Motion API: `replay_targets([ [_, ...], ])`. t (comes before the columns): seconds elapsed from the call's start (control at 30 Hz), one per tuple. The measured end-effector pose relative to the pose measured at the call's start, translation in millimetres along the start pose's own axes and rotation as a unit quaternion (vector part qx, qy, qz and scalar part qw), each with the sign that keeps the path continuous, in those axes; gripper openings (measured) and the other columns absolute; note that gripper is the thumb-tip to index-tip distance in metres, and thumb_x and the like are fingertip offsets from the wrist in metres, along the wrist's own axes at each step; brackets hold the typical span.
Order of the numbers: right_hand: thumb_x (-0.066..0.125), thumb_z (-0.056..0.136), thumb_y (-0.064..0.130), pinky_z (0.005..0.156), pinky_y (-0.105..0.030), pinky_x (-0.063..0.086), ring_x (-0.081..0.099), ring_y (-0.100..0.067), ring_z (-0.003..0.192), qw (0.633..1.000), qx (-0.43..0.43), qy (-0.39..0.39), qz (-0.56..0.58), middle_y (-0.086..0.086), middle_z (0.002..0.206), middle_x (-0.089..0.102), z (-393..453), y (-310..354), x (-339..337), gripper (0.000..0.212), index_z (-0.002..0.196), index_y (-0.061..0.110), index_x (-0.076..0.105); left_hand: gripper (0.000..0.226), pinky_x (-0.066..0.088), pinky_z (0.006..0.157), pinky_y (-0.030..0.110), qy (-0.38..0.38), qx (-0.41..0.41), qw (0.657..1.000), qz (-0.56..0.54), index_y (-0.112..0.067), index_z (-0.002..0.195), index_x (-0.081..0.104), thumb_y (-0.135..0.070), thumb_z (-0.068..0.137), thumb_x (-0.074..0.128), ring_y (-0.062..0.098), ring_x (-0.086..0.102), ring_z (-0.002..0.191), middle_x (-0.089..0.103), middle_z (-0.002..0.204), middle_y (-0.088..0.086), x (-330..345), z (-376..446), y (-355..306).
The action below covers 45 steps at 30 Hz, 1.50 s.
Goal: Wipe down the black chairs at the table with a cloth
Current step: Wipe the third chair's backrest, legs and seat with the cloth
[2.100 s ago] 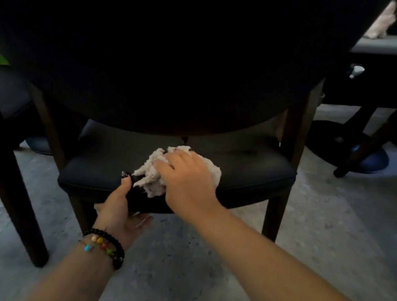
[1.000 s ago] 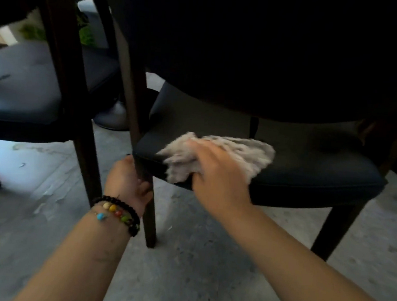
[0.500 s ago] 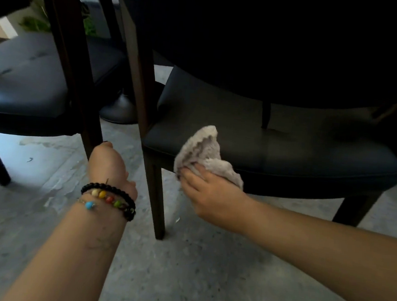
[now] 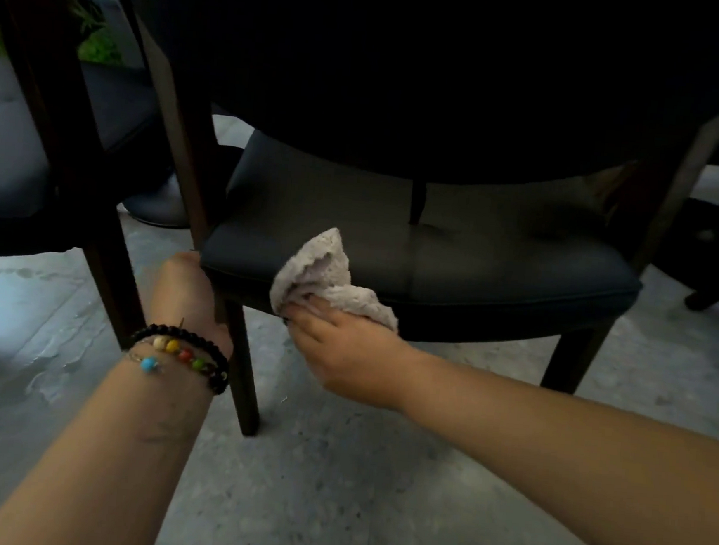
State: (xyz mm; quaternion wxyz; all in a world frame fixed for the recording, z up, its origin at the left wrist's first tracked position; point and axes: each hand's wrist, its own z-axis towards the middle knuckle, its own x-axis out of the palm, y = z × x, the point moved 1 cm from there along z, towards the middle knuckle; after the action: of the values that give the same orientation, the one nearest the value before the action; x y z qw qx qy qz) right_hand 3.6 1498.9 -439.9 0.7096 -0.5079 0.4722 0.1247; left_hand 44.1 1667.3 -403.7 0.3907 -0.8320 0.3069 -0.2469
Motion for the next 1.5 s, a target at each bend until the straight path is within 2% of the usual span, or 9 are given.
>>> replay_targets([
  [0.4, 0.064, 0.091, 0.009, 0.107, -0.05, 0.042, 0.056, -0.028, 0.126, 0.97, 0.134, -0.152, 0.133, -0.008, 0.129, 0.064, -169, -48, 17, 0.028, 0.118, 0.009, 0.07, 0.058, 0.044, 0.091, 0.047, 0.208, -0.121, 0.966, 0.092, -0.026, 0.134, 0.047, -0.043, 0.084, 0.07, 0.03, 0.054, 0.113, 0.05, 0.137, 0.003, 46, -57, 83],
  [0.5, 0.053, 0.093, 0.002, 0.11, -0.036, 0.038, 0.054, -0.019, 0.126, 0.82, 0.423, -0.304, 0.239, -0.001, 0.129, 0.06, -210, -57, 19, 0.033, 0.12, 0.019, 0.063, 0.055, 0.045, 0.086, 0.043, 0.189, -0.118, 0.971, 0.088, -0.026, 0.135, 0.047, -0.043, 0.087, 0.067, 0.028, 0.056, 0.107, 0.053, 0.132, 0.004, 52, -55, 88],
  [0.6, 0.05, 0.09, 0.003, 0.103, -0.035, 0.045, 0.056, -0.014, 0.118, 0.508, 0.715, -0.333, 0.346, 0.001, 0.123, 0.06, -212, -68, 29, 0.038, 0.123, 0.019, 0.059, 0.05, 0.047, 0.084, 0.041, 0.177, -0.109, 0.974, 0.089, -0.025, 0.134, 0.048, -0.043, 0.09, 0.064, 0.026, 0.058, 0.102, 0.053, 0.131, 0.004, 56, -57, 88],
  [0.73, 0.045, 0.092, 0.001, 0.105, -0.037, 0.041, 0.054, -0.019, 0.116, 0.279, 0.809, -0.353, 0.377, -0.005, 0.125, 0.058, -171, -73, 31, 0.034, 0.12, 0.015, 0.058, 0.047, 0.047, 0.081, 0.039, 0.178, -0.1, 0.974, 0.101, -0.024, 0.133, 0.049, -0.043, 0.092, 0.061, 0.022, 0.058, 0.094, 0.053, 0.128, 0.003, 59, -57, 89],
  [0.9, 0.046, 0.095, 0.01, 0.114, -0.022, 0.03, 0.037, -0.008, 0.138, 0.345, 0.746, -0.351, 0.448, 0.001, 0.15, 0.042, -121, -9, 5, 0.051, 0.146, 0.02, 0.042, 0.051, 0.051, 0.077, 0.036, 0.165, -0.082, 0.977, 0.104, -0.025, 0.133, 0.049, -0.046, 0.09, 0.063, 0.02, 0.06, 0.097, 0.055, 0.125, 0.001, 57, -54, 95],
  [1.03, 0.047, 0.095, 0.006, 0.083, -0.008, 0.044, 0.061, -0.001, 0.099, 0.236, 0.799, -0.389, 0.393, 0.01, 0.101, 0.064, -172, -45, 16, 0.03, 0.118, 0.019, 0.061, 0.049, 0.05, 0.072, 0.034, 0.184, -0.093, 0.973, 0.099, -0.025, 0.131, 0.051, -0.044, 0.089, 0.065, 0.019, 0.061, 0.094, 0.057, 0.122, 0.0, 59, -60, 96],
  [1.17, 0.043, 0.094, 0.003, 0.1, -0.032, 0.047, 0.059, -0.019, 0.111, 0.155, 0.828, -0.353, 0.407, -0.004, 0.121, 0.06, -174, -75, 31, 0.038, 0.13, 0.014, 0.054, 0.048, 0.05, 0.084, 0.036, 0.173, -0.106, 0.976, 0.081, -0.023, 0.13, 0.051, -0.038, 0.088, 0.068, 0.019, 0.06, 0.097, 0.059, 0.119, 0.001, 56, -61, 93],
  [1.3, 0.047, 0.094, -0.001, 0.077, 0.01, 0.032, 0.05, -0.01, 0.114, 0.112, 0.828, -0.379, 0.398, 0.001, 0.134, 0.048, -115, -44, 18, 0.052, 0.144, 0.01, 0.039, 0.051, 0.053, 0.08, 0.032, 0.148, -0.093, 0.981, 0.081, -0.018, 0.131, 0.05, -0.037, 0.087, 0.069, 0.017, 0.06, 0.097, 0.06, 0.118, 0.002, 58, -64, 95],
  [1.5, 0.045, 0.087, -0.008, 0.106, -0.041, 0.042, 0.054, -0.029, 0.124, -0.011, 0.729, -0.369, 0.577, -0.016, 0.136, 0.052, -41, 6, -20, 0.059, 0.143, 0.005, 0.039, 0.037, 0.055, 0.088, 0.038, 0.172, -0.109, 0.975, 0.09, -0.018, 0.117, 0.059, -0.033, 0.085, 0.072, 0.024, 0.066, 0.095, 0.065, 0.111, 0.007, 57, -66, 90],
])
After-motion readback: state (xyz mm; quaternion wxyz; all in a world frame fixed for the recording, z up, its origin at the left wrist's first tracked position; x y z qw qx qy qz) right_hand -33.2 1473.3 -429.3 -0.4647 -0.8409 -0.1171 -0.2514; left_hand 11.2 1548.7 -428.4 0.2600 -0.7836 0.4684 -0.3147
